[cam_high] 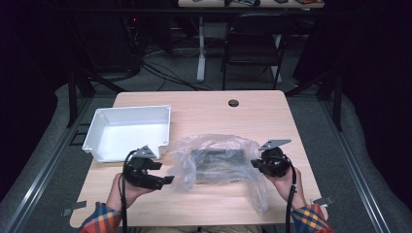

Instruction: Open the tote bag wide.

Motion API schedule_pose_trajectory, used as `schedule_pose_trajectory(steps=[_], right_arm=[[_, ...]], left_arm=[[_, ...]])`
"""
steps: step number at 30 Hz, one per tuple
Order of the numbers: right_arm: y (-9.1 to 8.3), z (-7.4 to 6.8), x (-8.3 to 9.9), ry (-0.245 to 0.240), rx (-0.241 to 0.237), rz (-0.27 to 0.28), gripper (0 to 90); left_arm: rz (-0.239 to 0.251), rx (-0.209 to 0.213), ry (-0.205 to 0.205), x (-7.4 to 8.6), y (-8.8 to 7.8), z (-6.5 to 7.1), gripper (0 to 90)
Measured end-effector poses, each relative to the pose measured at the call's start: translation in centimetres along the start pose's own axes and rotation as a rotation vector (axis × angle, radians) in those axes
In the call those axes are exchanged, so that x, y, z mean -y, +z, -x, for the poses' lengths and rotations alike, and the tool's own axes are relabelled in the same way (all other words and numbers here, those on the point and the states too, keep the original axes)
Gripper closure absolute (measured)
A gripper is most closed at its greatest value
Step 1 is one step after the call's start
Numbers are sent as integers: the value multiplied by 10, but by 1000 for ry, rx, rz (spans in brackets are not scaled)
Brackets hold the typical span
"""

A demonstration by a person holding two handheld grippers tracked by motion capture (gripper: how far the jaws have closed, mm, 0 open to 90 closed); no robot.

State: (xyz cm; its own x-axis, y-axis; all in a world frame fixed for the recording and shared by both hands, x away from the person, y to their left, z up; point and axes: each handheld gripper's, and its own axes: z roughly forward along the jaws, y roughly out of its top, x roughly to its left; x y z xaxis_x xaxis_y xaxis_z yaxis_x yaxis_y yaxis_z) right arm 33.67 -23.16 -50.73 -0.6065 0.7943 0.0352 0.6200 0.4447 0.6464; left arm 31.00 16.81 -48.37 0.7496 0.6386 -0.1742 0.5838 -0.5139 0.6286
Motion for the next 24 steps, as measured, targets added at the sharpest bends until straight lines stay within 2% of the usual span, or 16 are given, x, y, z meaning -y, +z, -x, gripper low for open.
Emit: schedule_pose_trajectory(steps=[1,2,5,6,7,9,10,11,13,14,16,18,19,20,22,24], right_arm=[[0,0,0,0,0,0,899],[0,0,0,-4,-2,1,898],[1,-1,-1,-15,11,-4,898],[1,-1,-1,-15,11,-4,898],[2,-1,-1,-27,17,-9,898],[2,-1,-2,-29,20,-10,898],[2,-1,-2,-30,28,-7,898],[3,0,-3,-34,45,-10,898],[3,2,-4,-37,63,-13,899],[4,2,-5,-31,74,-3,899],[4,5,-8,-29,95,6,899],[3,7,-10,-31,102,7,900],[5,10,-14,-29,137,14,900],[5,10,-14,-29,137,14,900],[9,16,-20,-27,175,17,900],[10,18,-21,-27,179,10,900]], left_arm=[[0,0,0,0,0,0,308],[-39,-1,23,-5,15,4,335],[-93,-32,52,-10,37,2,497],[-93,-32,52,-10,37,2,563],[-105,-44,62,-9,48,-2,634],[-117,-44,64,-8,52,-4,727],[-126,-63,81,-7,57,-6,727],[-147,-81,90,-4,63,-9,819],[-156,-73,77,-2,67,-16,866],[-161,-84,71,-1,68,-19,873],[-156,-77,48,-1,69,-26,882],[-152,-90,43,-1,70,-28,885],[-153,-106,35,-2,71,-33,887],[-153,-106,35,-2,71,-33,887],[-152,-118,25,-4,74,-37,889],[-158,-145,31,-5,77,-38,889]])
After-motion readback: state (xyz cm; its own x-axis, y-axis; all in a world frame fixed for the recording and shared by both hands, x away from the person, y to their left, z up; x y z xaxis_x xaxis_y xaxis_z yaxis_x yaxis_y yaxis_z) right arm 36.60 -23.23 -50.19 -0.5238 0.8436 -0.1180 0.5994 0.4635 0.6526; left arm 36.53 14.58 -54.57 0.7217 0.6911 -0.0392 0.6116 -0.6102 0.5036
